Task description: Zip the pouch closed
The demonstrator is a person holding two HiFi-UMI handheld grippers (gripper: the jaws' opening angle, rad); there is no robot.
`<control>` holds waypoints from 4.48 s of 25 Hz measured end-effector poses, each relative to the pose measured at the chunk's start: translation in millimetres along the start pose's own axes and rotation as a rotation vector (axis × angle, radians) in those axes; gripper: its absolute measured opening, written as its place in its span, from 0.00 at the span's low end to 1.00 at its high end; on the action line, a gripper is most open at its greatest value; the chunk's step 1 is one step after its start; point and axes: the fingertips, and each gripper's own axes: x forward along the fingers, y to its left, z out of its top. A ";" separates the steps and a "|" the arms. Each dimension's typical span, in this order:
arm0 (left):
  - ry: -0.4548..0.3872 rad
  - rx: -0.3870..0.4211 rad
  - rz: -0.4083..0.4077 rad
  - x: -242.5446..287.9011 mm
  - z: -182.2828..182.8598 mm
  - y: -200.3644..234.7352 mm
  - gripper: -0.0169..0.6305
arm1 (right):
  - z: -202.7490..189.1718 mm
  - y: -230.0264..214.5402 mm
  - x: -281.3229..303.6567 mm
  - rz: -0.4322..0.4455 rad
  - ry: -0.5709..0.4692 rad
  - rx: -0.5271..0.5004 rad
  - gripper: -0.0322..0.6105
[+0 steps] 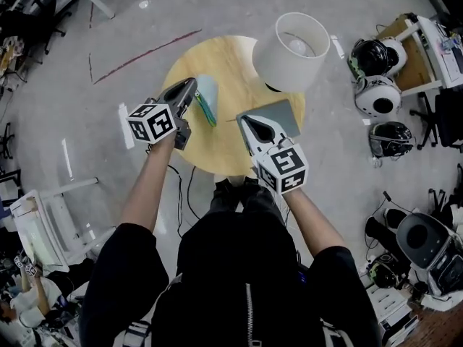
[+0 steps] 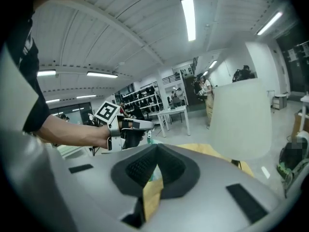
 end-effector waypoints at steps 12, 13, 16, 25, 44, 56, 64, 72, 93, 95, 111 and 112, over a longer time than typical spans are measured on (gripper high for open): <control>-0.187 -0.026 -0.028 -85.0 27.1 -40.3 0.05 | 25.2 82.1 29.0 0.172 -0.040 -0.067 0.06; -0.201 -0.034 -0.027 -90.3 28.9 -41.8 0.05 | 27.3 89.5 30.1 0.199 -0.038 -0.054 0.06; -0.230 -0.052 -0.026 -99.5 32.9 -45.2 0.05 | 34.0 106.4 32.9 0.259 -0.026 -0.046 0.06; -0.267 -0.073 -0.084 -123.7 44.2 -56.8 0.05 | 36.5 141.6 45.9 0.364 0.019 0.002 0.07; -0.202 -0.065 -0.386 -133.2 34.1 -114.9 0.05 | 42.9 156.9 46.0 0.494 0.030 0.265 0.18; -0.156 -0.029 -0.350 -130.8 25.7 -101.2 0.05 | 41.7 155.5 47.9 0.513 0.016 0.382 0.12; -0.153 -0.042 -0.336 -131.3 19.7 -95.7 0.05 | 40.3 156.6 47.2 0.540 0.014 0.446 0.06; -0.168 -0.013 -0.325 -132.2 21.0 -92.2 0.05 | 40.0 155.8 49.5 0.521 0.023 0.426 0.06; -0.260 -0.084 -0.347 -137.6 32.8 -85.0 0.04 | 27.1 146.5 42.9 0.473 0.032 0.426 0.06; -0.239 -0.035 -0.343 -138.0 33.7 -84.9 0.04 | 20.3 143.2 39.3 0.467 0.040 0.434 0.06; -0.274 -0.061 -0.335 -152.8 46.1 -73.1 0.04 | 9.3 149.8 42.6 0.449 0.058 0.451 0.06; -0.271 -0.056 -0.335 -154.0 46.1 -71.9 0.04 | 8.0 150.6 43.0 0.448 0.060 0.451 0.06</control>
